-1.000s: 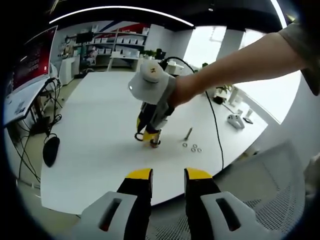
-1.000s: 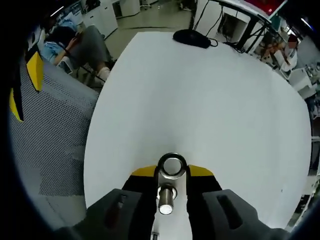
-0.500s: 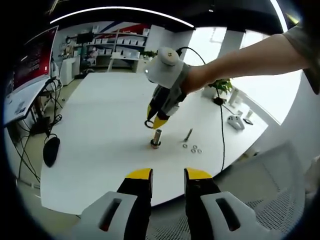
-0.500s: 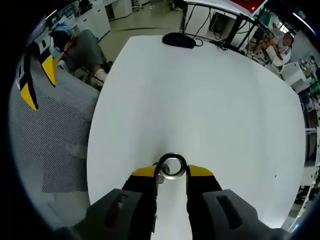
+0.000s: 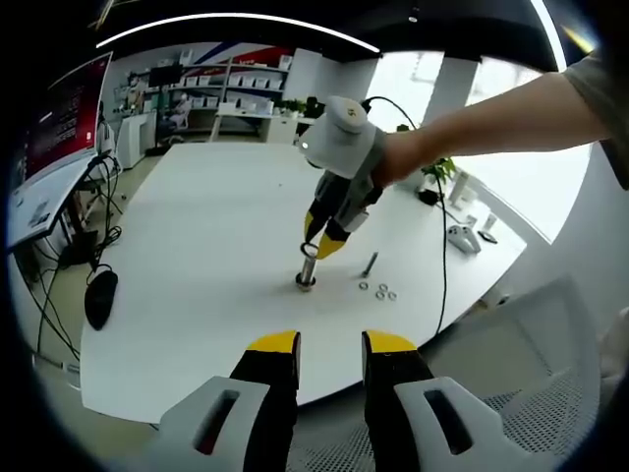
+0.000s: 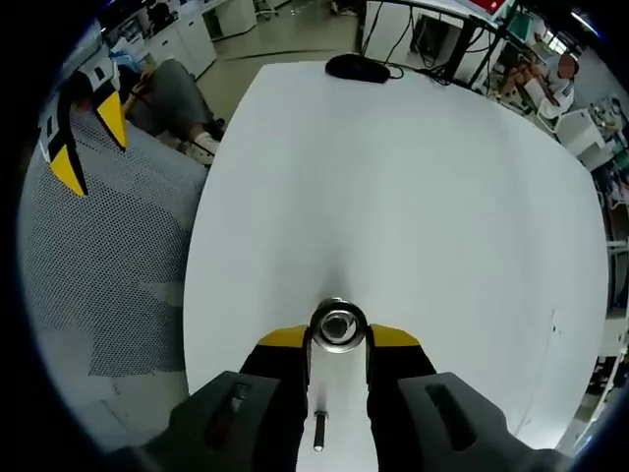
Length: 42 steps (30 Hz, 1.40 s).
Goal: Place the washer onto the threaded stud by aligning its center hole with the stud, sliding it down to the base, and recovering from edge contact or off-axis alignment until the washer reaches the visible bottom stop.
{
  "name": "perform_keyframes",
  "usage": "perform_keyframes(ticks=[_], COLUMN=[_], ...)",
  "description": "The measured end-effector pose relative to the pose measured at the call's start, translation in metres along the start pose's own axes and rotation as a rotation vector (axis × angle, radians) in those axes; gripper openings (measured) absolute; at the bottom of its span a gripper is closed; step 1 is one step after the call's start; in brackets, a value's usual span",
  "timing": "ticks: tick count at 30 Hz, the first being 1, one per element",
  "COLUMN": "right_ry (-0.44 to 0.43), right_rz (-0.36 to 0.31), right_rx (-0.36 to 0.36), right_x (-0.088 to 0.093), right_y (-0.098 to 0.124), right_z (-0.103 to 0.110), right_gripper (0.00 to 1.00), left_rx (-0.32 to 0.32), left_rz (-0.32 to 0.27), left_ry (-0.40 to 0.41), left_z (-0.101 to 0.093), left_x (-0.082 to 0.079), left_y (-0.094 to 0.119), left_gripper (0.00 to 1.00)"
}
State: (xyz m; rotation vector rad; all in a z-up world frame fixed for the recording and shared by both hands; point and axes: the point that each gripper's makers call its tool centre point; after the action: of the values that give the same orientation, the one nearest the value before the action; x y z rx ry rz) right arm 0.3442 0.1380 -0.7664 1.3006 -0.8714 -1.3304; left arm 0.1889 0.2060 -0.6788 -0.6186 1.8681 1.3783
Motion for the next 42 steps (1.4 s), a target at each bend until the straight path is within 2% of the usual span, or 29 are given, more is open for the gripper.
perform_keyframes(ticks=[14,26,35,42], right_ry=[0.005,0.000,0.010,-0.014], right_rz=[0.027,0.069,0.104,0.093], right_rx=[-0.009,-0.028,-0.018,-0.005], right_x=[0.005,0.012,0.018,0.018], right_y=[-0.013,-0.044,-0.059,-0.057], right_z=[-0.004,-0.008,-0.009,-0.009], right_gripper=[0.22,0.22,0.23,0.24], left_rx=[-0.002,-0.008,-0.014,-0.016], left_rz=[0.000,0.005,0.007,0.009], left_ry=[0.002,0.005,0.008,0.007], left_z=[0.000,0.002,0.003,0.003], left_x=[0.000,0.000,0.001,0.002], left_y=[0.000,0.000,0.000,0.000], left_gripper=[0.23,0.23,0.23,0.23])
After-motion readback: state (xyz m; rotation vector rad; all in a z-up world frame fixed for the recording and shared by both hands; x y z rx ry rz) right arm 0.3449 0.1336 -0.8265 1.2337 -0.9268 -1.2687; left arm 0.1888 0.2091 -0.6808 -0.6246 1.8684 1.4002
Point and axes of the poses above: the point that each gripper's makers call its tool centre point, and the gripper's own axes: y roughly backward along the fingers, z roughly to its left, x roughly out of its underside, and after that the axes turned 10 degrees about -x, right-handed
